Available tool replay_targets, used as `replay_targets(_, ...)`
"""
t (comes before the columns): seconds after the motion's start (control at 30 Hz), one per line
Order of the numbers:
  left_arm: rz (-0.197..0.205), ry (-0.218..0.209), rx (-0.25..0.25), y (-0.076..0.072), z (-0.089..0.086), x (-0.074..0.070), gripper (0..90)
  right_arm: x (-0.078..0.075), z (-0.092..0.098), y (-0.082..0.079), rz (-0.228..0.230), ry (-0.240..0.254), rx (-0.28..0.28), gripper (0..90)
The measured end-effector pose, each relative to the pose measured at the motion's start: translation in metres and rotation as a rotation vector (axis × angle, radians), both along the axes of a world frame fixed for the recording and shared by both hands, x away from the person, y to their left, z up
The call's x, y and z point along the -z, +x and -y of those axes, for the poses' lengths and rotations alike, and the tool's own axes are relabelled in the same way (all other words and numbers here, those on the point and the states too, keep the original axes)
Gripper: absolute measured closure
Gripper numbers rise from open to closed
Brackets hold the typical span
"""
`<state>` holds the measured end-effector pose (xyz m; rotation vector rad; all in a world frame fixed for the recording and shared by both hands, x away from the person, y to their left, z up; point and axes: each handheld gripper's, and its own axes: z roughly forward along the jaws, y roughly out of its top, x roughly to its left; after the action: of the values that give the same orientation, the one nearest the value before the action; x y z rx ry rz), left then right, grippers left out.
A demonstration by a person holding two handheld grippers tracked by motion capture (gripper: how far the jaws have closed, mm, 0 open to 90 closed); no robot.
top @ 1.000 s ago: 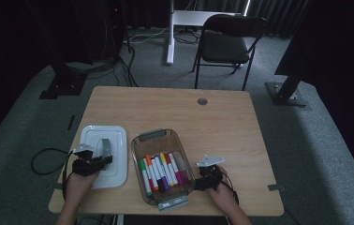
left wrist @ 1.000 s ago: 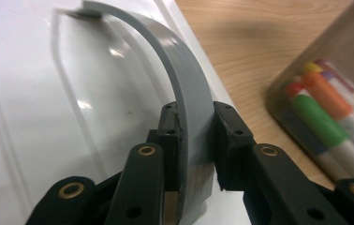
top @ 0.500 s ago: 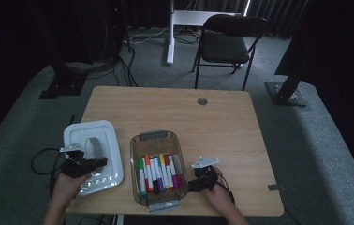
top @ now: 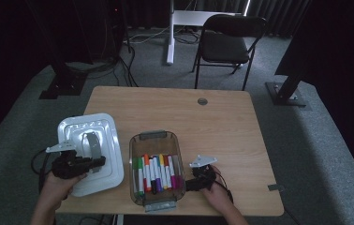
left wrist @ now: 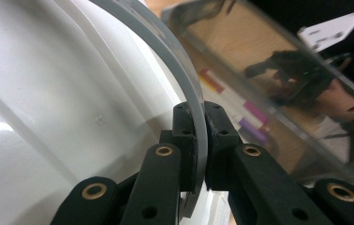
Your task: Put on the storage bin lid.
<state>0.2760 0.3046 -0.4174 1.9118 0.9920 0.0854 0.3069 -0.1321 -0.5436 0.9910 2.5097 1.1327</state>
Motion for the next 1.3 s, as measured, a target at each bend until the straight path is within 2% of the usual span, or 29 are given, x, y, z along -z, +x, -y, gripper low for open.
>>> replay_targets(0.17, 0.035, -0.014, 0.024, -0.004, -0.004, -0.018, 86.0, 0.0, 0.0, 0.0, -0.002, -0.001, -0.001, 14.1)
replay_targets(0.3, 0.05, -0.06, 0.061, -0.009, -0.004, -0.03, 86.0, 0.0, -0.001, 0.001, -0.001, -0.002, -0.004, 14.0)
replay_targets(0.37, 0.061, -0.065, 0.073, -0.012, 0.002, -0.035, 86.0, 0.0, -0.002, 0.001, -0.002, -0.006, -0.003, 14.0)
replay_targets(0.53, 0.079, -0.112, 0.143, -0.016, 0.02, -0.043, 85.9, 0.001, -0.003, 0.001, -0.002, -0.008, -0.006, 14.0)
replay_targets(0.63, 0.084, -0.12, 0.18, -0.017, 0.033, -0.046, 85.9, 0.002, -0.003, 0.001, -0.005, -0.008, -0.006, 14.0)
replay_targets(0.67, 0.081, -0.135, 0.195, -0.018, 0.039, -0.047, 86.0, 0.002, -0.003, 0.001, -0.004, -0.009, -0.007, 14.0)
replay_targets(0.93, 0.051, -0.145, 0.293, -0.014, 0.088, -0.041, 85.8, 0.001, -0.006, 0.001, 0.003, -0.024, -0.003, 14.0)
replay_targets(1.13, 0.007, -0.159, 0.361, -0.009, 0.116, -0.032, 85.8, 0.0, -0.011, 0.001, 0.012, -0.024, -0.008, 14.0)
replay_targets(1.27, -0.013, -0.162, 0.377, -0.007, 0.125, -0.027, 85.8, 0.0, -0.011, 0.001, 0.011, -0.022, -0.003, 14.0)
replay_targets(1.3, -0.027, -0.178, 0.387, -0.005, 0.129, -0.025, 85.7, 0.0, -0.012, 0.002, 0.019, -0.026, 0.007, 14.1)
